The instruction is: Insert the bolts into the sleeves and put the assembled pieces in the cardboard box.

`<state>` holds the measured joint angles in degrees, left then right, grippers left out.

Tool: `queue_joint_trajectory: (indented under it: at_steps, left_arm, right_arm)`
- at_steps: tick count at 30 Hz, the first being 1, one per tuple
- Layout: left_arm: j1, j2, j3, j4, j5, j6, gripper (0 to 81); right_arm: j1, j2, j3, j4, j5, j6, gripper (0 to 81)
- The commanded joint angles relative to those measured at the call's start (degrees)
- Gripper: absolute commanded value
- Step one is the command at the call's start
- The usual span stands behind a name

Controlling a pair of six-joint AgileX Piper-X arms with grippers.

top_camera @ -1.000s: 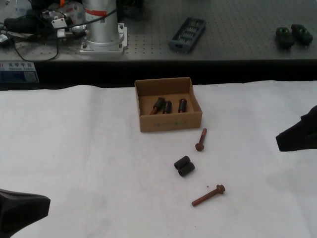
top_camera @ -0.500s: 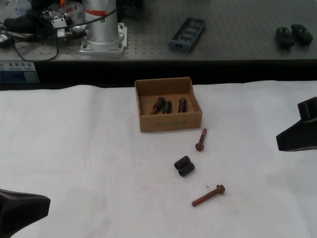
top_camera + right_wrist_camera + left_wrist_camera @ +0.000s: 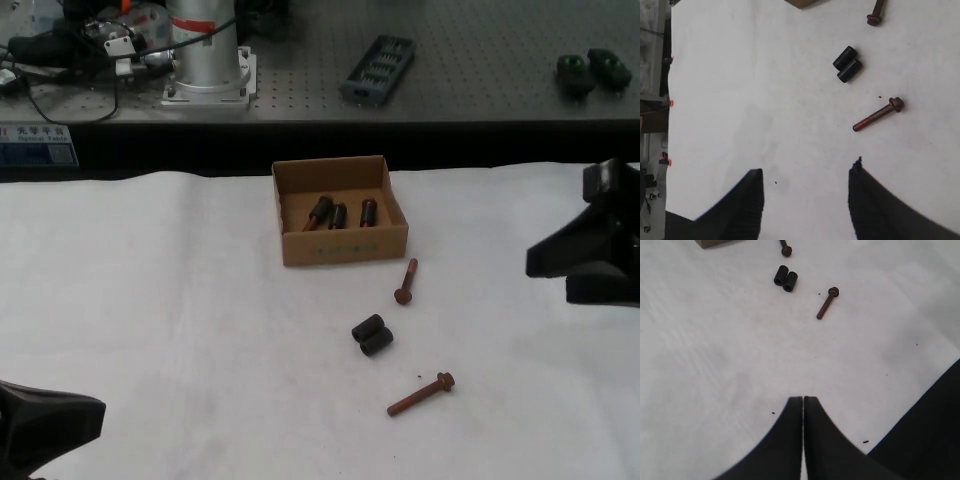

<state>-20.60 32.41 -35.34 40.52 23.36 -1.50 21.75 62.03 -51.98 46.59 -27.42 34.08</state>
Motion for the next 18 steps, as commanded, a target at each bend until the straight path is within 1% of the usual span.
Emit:
queue_joint_trajectory:
  at_steps: [1,3,7,11,14,16,18]
  left_arm:
    - [-0.19,0.10,0.08,-0.37,-0.41,-0.63,0.6]
    - [-0.19,0.10,0.08,-0.37,-0.41,-0.63,0.6]
    - [-0.19,0.10,0.08,-0.37,-0.41,-0.63,0.6]
    - [-0.19,0.10,0.08,-0.79,-0.41,-0.64,0.6]
    - [-0.19,0.10,0.08,-2.18,-0.41,-0.64,0.6]
    - [-0.19,0.10,0.08,-3.69,-0.41,-0.64,0.6]
    - [-0.19,0.10,0.08,-5.72,-0.41,-0.64,0.6]
  right_arm:
    - [-0.24,0.41,0.04,-2.50,-0.31,1.23,38.4]
    - [-0.24,1.29,0.04,-4.67,-0.45,1.82,35.6]
    - [-0.24,3.60,0.04,-8.88,-0.57,6.38,35.6]
    - [-0.24,6.52,0.04,-11.84,-0.79,7.32,35.6]
    - [-0.24,9.19,0.04,-12.63,-2.53,9.07,35.6]
    - [0.61,10.72,0.04,-12.62,-3.59,12.09,35.6]
    - [2.34,12.02,0.04,-12.62,-2.86,15.31,35.6]
